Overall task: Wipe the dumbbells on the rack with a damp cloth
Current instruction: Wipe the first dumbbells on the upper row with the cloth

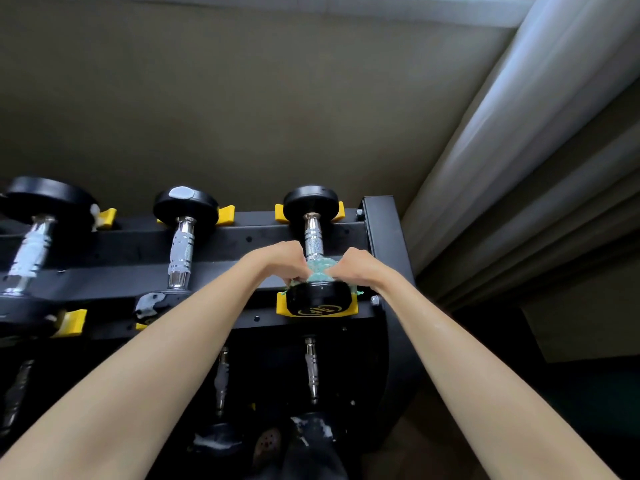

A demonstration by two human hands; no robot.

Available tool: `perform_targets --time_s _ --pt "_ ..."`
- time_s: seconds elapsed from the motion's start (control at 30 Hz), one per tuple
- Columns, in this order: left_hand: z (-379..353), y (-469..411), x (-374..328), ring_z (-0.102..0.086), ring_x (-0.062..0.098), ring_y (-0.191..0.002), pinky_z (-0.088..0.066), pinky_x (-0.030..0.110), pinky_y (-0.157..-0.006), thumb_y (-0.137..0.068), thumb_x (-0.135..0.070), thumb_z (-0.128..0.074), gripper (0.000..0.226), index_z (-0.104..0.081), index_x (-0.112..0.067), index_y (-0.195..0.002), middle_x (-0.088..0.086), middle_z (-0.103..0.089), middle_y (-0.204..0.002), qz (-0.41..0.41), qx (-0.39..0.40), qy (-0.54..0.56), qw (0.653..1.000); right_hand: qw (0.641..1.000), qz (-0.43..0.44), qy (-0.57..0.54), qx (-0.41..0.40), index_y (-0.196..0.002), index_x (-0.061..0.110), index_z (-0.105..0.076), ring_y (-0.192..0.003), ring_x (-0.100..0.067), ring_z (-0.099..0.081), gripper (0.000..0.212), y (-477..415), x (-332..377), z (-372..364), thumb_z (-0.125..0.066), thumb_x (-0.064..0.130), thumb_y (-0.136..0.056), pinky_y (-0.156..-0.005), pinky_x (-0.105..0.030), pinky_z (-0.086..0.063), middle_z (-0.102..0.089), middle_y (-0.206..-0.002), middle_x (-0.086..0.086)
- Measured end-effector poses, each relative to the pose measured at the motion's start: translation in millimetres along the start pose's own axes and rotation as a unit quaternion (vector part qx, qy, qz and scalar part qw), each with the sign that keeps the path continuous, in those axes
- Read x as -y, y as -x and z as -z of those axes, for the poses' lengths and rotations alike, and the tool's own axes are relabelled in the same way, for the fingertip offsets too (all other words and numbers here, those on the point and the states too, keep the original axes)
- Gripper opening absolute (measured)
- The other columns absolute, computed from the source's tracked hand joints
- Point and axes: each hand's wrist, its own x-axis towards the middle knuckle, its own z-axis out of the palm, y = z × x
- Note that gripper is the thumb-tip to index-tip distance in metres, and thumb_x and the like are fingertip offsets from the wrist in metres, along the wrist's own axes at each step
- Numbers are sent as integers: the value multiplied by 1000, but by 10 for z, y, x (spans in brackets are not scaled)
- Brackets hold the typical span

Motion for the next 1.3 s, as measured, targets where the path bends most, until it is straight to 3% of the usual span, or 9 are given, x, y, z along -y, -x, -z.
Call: perform_targets --time_s 0.17,0.37,0.67,0.77,0.9,1.0,1.1,1.2,1.3 --pt "9 122 38 -40 14 -57 -36 26 -66 -85 -10 -56 38 -43 -13 -49 0 -40 -53 -47 0 40 998 997 15 -67 -35 -53 13 -35 -48 -12 -30 40 179 1 7 -56 16 -86 -48 -22 -26 -34 -52 0" --pt "-58 341 2 -25 14 -55 -21 25 -53 -80 -14 -60 21 -51 -10 -62 0 -31 -55 -84 -68 16 994 981 42 -167 -86 -33 24 -39 -39 -5 -31 58 432 -27 -52 -56 13 -88 -49 -18 -29 -33 -29 13" --pt "-533 590 -9 -23 16 -51 -27 30 -54 -79 0 -56 47 -26 -12 -45 2 -27 -51 -117 -250 -88 957 926 85 -256 -263 -99 0 -72 -95 -14 -53 19 628 -94 -602 -65 7 -84 -79 -15 -42 -57 -106 -4" --pt "-638 638 67 -21 17 -53 -35 34 -61 -75 3 -53 46 -24 -13 -44 2 -26 -49 -128 -261 -79 954 911 65 -300 -275 -102 -1 -70 -91 -13 -54 20 720 -107 -742 -66 4 -83 -63 -1 -40 -53 -105 -1" --pt "-731 716 141 -18 16 -51 -26 30 -52 -70 2 -52 33 -35 -9 -43 7 -29 -49 -133 -208 -40 968 903 32 -379 -202 -81 1 -72 -76 -11 -55 10 877 -172 -884 -63 -1 -79 -58 -9 -42 -60 -85 1" --pt "-737 838 82 -30 13 -51 -27 24 -49 -74 -6 -59 29 -48 -9 -48 6 -38 -54 -132 -156 64 977 845 18 -514 -149 -73 11 -71 -65 -13 -54 22 1027 -283 -936 -56 -4 -80 -58 -21 -42 -63 -59 6" --pt "-717 951 -52 -57 14 -70 -50 19 -65 -86 -7 -56 20 -65 -9 -68 5 -59 -72 -152 -57 297 941 742 40 -665 -76 -92 14 -68 -77 -18 -62 27 1114 -424 -907 -44 26 -94 -69 -29 -46 -70 -80 -2" --pt "-709 1022 -219 -65 18 -91 -53 23 -82 -82 -9 -48 33 -67 0 -107 12 -69 -99 -153 68 318 933 703 60 -709 -24 -115 9 -63 -97 -23 -66 45 1153 -520 -838 -42 42 -95 -87 -37 -50 -69 -107 -11" --pt "-664 979 -356 -65 17 -74 -55 23 -69 -82 8 -36 39 -64 5 -110 13 -68 -89 -134 -34 370 919 672 45 -737 -66 -122 4 -57 -93 -23 -67 34 1096 -602 -767 -47 23 -95 -78 -35 -54 -66 -108 -13"
